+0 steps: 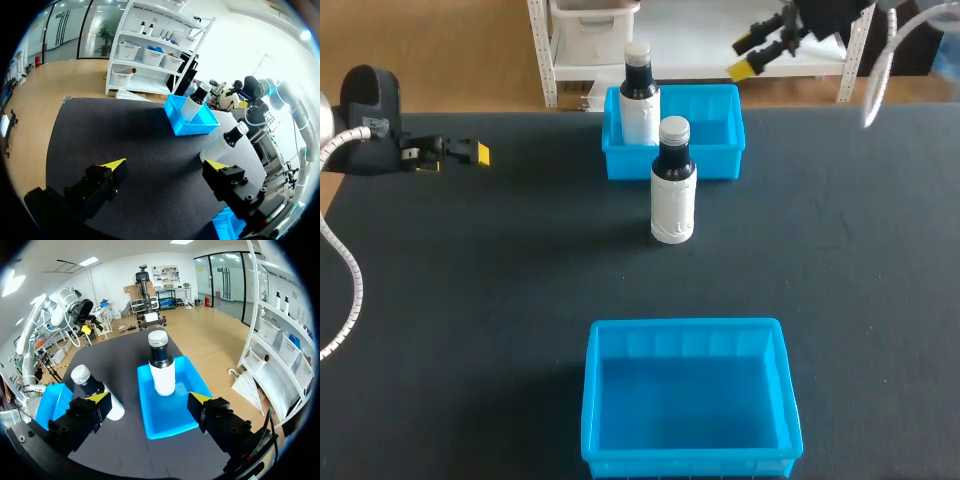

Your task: Pick up the bottle, and place it in the far bin if it is heavy, or in the near bin if it is light.

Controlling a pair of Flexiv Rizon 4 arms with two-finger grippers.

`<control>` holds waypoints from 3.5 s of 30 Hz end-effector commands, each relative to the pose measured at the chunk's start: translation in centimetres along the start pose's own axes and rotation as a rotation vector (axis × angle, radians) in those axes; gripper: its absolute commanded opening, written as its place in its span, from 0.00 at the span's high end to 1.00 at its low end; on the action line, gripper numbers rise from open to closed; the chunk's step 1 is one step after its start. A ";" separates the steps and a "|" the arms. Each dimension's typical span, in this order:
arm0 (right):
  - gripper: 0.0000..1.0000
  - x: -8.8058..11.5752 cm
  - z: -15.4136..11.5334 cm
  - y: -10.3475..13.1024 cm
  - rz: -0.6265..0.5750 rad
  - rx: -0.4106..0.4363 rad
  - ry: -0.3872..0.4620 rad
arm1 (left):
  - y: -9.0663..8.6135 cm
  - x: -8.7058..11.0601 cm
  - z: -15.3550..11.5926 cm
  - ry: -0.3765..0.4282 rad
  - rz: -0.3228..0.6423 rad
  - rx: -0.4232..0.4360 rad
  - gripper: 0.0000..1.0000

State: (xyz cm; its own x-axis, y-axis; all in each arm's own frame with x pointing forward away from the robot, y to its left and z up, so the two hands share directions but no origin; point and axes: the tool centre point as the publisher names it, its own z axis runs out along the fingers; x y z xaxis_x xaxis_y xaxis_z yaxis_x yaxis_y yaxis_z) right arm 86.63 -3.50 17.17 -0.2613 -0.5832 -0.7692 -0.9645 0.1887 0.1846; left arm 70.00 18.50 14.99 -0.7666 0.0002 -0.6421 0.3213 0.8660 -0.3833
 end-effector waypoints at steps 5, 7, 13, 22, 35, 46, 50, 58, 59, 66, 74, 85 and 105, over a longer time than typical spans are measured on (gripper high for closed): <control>0.00 2.4 -2.9 6.5 -0.049 0.174 -0.026 | 0.0 0.0 0.0 0.000 0.000 0.000 0.00; 0.00 2.8 -3.0 7.1 -0.062 0.178 -0.038 | 0.0 0.0 0.0 0.000 0.000 0.000 0.00; 0.00 3.5 -2.0 8.9 -0.101 0.210 -0.072 | 0.0 0.0 0.0 0.000 0.000 0.000 0.00; 0.00 3.3 1.7 11.1 -0.075 0.221 -0.118 | 0.0 0.0 0.0 0.000 0.000 0.000 0.00; 0.00 1.7 7.1 12.6 -0.067 0.174 -0.124 | 0.0 0.0 0.0 0.000 0.000 0.000 0.00; 0.00 1.5 9.6 12.4 -0.062 0.110 -0.118 | 0.0 0.0 0.0 0.000 0.000 0.000 0.00; 0.00 1.4 10.2 12.2 -0.066 0.084 -0.122 | 0.0 0.0 0.0 0.000 0.000 0.000 0.00; 0.00 1.1 10.9 11.7 -0.079 0.050 -0.133 | 0.0 0.0 0.0 0.000 0.000 0.000 0.00; 0.00 1.1 10.9 11.6 -0.081 0.047 -0.134 | 0.0 0.0 0.0 0.000 0.000 0.000 0.00; 0.00 0.9 11.2 11.6 -0.088 0.033 -0.137 | 0.0 0.0 0.0 0.000 0.000 0.000 0.00; 0.00 0.8 11.7 11.8 -0.088 0.022 -0.136 | 0.0 0.0 0.0 0.000 0.000 0.000 0.00; 0.00 0.8 11.9 11.9 -0.088 0.023 -0.130 | 0.0 0.0 0.0 0.000 0.000 0.000 0.00; 0.27 0.6 12.0 11.3 -0.087 0.021 -0.129 | 0.0 0.0 0.0 0.000 0.000 0.000 0.00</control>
State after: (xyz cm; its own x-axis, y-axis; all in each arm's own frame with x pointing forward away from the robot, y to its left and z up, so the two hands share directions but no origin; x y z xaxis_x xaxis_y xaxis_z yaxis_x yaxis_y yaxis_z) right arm 75.76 7.68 11.52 -0.1682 -0.4915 -0.8545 -0.9817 0.1621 0.1000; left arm 70.00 18.50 14.99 -0.7666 0.0002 -0.6421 0.3213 0.8660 -0.3833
